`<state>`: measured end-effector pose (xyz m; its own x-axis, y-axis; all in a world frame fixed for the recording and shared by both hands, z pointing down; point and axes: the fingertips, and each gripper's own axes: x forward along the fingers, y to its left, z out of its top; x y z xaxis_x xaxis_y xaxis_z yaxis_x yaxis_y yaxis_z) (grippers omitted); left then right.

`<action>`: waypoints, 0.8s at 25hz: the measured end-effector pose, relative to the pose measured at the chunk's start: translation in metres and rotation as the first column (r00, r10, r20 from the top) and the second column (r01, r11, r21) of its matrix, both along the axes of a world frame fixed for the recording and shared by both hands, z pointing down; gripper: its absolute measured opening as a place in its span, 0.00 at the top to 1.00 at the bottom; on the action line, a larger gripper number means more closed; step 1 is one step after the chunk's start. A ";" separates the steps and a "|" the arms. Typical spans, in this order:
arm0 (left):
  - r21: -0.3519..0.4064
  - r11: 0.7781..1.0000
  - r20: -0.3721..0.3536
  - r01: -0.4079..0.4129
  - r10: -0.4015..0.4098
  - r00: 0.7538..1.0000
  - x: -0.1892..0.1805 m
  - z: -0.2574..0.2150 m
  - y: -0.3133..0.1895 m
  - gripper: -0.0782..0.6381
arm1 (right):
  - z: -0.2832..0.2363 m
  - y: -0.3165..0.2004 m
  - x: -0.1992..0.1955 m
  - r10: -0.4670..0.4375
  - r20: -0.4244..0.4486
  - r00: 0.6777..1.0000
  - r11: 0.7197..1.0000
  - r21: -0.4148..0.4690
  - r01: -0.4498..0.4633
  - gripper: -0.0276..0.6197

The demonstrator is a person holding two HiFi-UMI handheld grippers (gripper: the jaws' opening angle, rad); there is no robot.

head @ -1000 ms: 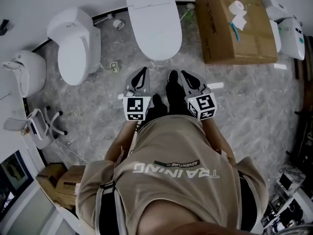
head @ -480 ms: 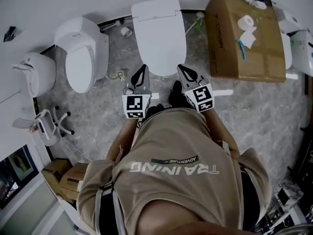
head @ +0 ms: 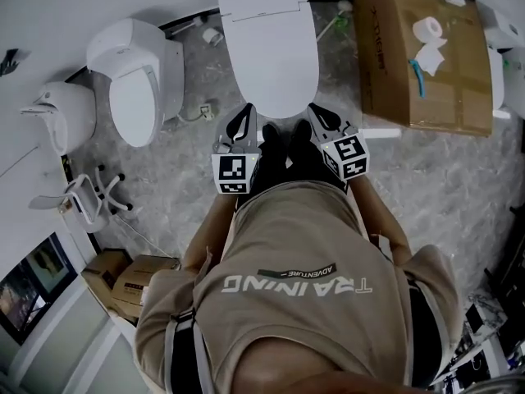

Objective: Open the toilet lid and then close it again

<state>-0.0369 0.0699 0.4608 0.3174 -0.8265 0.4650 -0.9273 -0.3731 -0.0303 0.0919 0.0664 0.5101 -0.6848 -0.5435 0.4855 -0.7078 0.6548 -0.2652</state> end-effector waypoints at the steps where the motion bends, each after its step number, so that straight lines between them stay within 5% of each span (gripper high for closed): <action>1: -0.013 1.000 0.000 -0.005 0.005 1.000 -0.002 0.007 -0.001 0.89 | 0.006 0.002 -0.003 -0.003 -0.001 1.000 1.000 -0.014 0.003 0.94; 7: -0.123 0.992 -0.039 -0.009 0.005 0.999 -0.012 0.076 0.001 0.89 | 0.057 0.015 -0.014 -0.029 -0.040 0.999 0.994 -0.104 0.025 0.94; 11: -0.165 0.986 -0.039 -0.032 0.025 0.999 -0.010 0.118 0.004 0.89 | 0.093 0.026 -0.021 -0.083 -0.070 0.994 0.994 -0.082 0.077 0.94; 16: -0.241 0.968 -0.015 -0.067 0.066 0.998 -0.017 0.184 0.019 0.89 | 0.150 0.029 -0.027 -0.044 -0.113 0.993 0.999 -0.037 0.040 0.94; 20: -0.300 0.951 -0.021 -0.068 0.065 0.998 -0.017 0.243 0.029 0.89 | 0.206 0.039 -0.023 -0.063 -0.135 0.989 0.996 -0.075 0.053 0.94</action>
